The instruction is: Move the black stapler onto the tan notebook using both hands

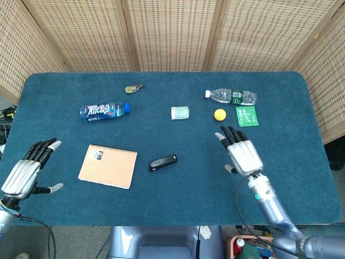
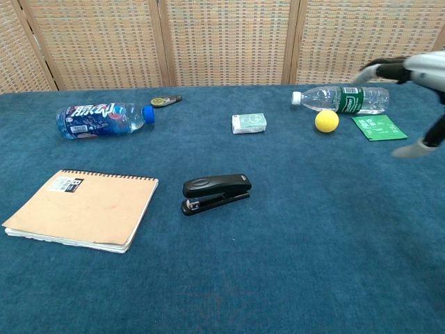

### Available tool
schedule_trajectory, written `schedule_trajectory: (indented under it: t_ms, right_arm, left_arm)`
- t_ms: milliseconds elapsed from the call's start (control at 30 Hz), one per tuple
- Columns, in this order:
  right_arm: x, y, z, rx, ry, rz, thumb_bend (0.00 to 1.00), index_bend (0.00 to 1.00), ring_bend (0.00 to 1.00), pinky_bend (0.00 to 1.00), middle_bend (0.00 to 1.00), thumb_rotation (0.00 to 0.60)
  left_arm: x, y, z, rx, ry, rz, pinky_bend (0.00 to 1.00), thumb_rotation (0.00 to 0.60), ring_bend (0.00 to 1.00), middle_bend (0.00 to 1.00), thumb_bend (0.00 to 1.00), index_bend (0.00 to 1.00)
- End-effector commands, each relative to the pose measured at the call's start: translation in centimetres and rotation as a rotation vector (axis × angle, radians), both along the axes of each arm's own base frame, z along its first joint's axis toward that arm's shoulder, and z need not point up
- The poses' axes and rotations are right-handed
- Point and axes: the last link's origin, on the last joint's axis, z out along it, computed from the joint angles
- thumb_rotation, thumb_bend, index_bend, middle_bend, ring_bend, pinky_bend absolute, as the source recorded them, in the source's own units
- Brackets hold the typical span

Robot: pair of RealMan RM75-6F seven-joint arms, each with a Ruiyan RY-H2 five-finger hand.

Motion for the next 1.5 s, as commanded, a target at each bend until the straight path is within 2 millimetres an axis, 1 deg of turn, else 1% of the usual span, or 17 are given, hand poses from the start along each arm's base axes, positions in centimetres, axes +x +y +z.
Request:
schedule_trajectory:
  t_ms: [33, 100, 167, 200, 300, 400, 433, 600, 667, 767, 833, 967, 1067, 1267, 1500]
  right_arm:
    - [-8.4, 5.4, 4.2, -0.092, -0.074, -0.068, 0.0, 0.07, 0.0, 0.14, 0.02, 0.6]
    - [-9.8, 6.5, 4.7, -0.128, -0.112, -0.085, 0.0, 0.07, 0.0, 0.14, 0.02, 0.6]
    - [-10.7, 7.2, 5.1, -0.156, -0.126, -0.093, 0.0, 0.07, 0.0, 0.14, 0.02, 0.6]
    - [-11.0, 7.5, 5.3, -0.168, -0.129, -0.097, 0.0, 0.07, 0.0, 0.14, 0.02, 0.6]
    - [-11.8, 7.9, 5.9, -0.208, -0.127, -0.111, 0.0, 0.07, 0.0, 0.14, 0.02, 0.6]
    - [-12.1, 7.9, 6.7, -0.234, -0.105, -0.115, 0.0, 0.07, 0.0, 0.14, 0.02, 0.6]
    - [-12.2, 7.9, 7.2, -0.253, -0.097, -0.12, 0.0, 0.07, 0.0, 0.14, 0.02, 0.6]
    - [-12.4, 7.9, 7.9, -0.274, -0.085, -0.142, 0.0, 0.07, 0.0, 0.14, 0.02, 0.6]
    - [-12.6, 7.8, 8.0, -0.28, -0.08, -0.156, 0.0, 0.07, 0.0, 0.14, 0.02, 0.6]
    - [-12.7, 7.6, 8.1, -0.293, -0.075, -0.171, 0.0, 0.07, 0.0, 0.14, 0.02, 0.6]
    - [-12.8, 7.5, 8.2, -0.298, -0.071, -0.18, 0.0, 0.07, 0.0, 0.14, 0.02, 0.6]
    - [-13.0, 7.4, 8.3, -0.312, -0.068, -0.192, 0.0, 0.07, 0.0, 0.14, 0.02, 0.6]
    - [-13.2, 7.3, 8.4, -0.328, -0.062, -0.199, 0.0, 0.07, 0.0, 0.14, 0.02, 0.6]
    - [-13.3, 7.5, 8.6, -0.343, -0.058, -0.205, 0.0, 0.06, 0.0, 0.14, 0.02, 0.6]
    - [-13.5, 7.5, 8.9, -0.349, -0.065, -0.217, 0.0, 0.06, 0.0, 0.14, 0.02, 0.6]
  left_arm:
    - [1.2, 1.5, -1.6, -0.044, -0.013, -0.055, 0.0, 0.6, 0.0, 0.0, 0.13, 0.0]
    - [2.6, 2.5, -2.9, -0.082, 0.001, -0.135, 0.0, 0.6, 0.0, 0.0, 0.13, 0.0]
    - [4.0, 3.6, -4.0, -0.109, 0.053, -0.253, 0.0, 0.6, 0.0, 0.0, 0.13, 0.0]
    - [4.4, 4.1, -4.4, -0.118, 0.076, -0.299, 0.0, 0.6, 0.0, 0.0, 0.13, 0.0]
    - [6.5, 6.1, -5.9, -0.139, 0.15, -0.519, 0.0, 0.6, 0.0, 0.0, 0.13, 0.0]
    - [7.7, 8.2, -7.0, -0.141, 0.209, -0.713, 0.0, 0.6, 0.0, 0.0, 0.14, 0.0]
    - [8.2, 9.3, -7.6, -0.136, 0.261, -0.821, 0.0, 0.6, 0.0, 0.0, 0.15, 0.0]
    - [9.3, 13.1, -9.5, -0.127, 0.413, -1.063, 0.0, 0.6, 0.0, 0.0, 0.15, 0.0]
    - [9.9, 14.8, -10.4, -0.132, 0.507, -1.149, 0.0, 0.6, 0.0, 0.0, 0.15, 0.0]
    - [10.8, 16.7, -11.3, -0.139, 0.611, -1.241, 0.0, 0.6, 0.0, 0.0, 0.16, 0.0]
    - [11.3, 17.6, -11.8, -0.144, 0.662, -1.27, 0.0, 0.6, 0.0, 0.0, 0.16, 0.0]
    - [12.2, 18.7, -13.3, -0.18, 0.777, -1.337, 0.0, 0.6, 0.0, 0.0, 0.18, 0.0]
    - [13.2, 18.9, -14.8, -0.203, 0.849, -1.41, 0.0, 0.6, 0.0, 0.0, 0.22, 0.0]
    - [14.9, 19.1, -17.5, -0.216, 0.915, -1.47, 0.0, 0.6, 0.0, 0.0, 0.26, 0.0]
    - [16.0, 19.4, -19.4, -0.224, 0.979, -1.486, 0.0, 0.6, 0.0, 0.0, 0.3, 0.0]
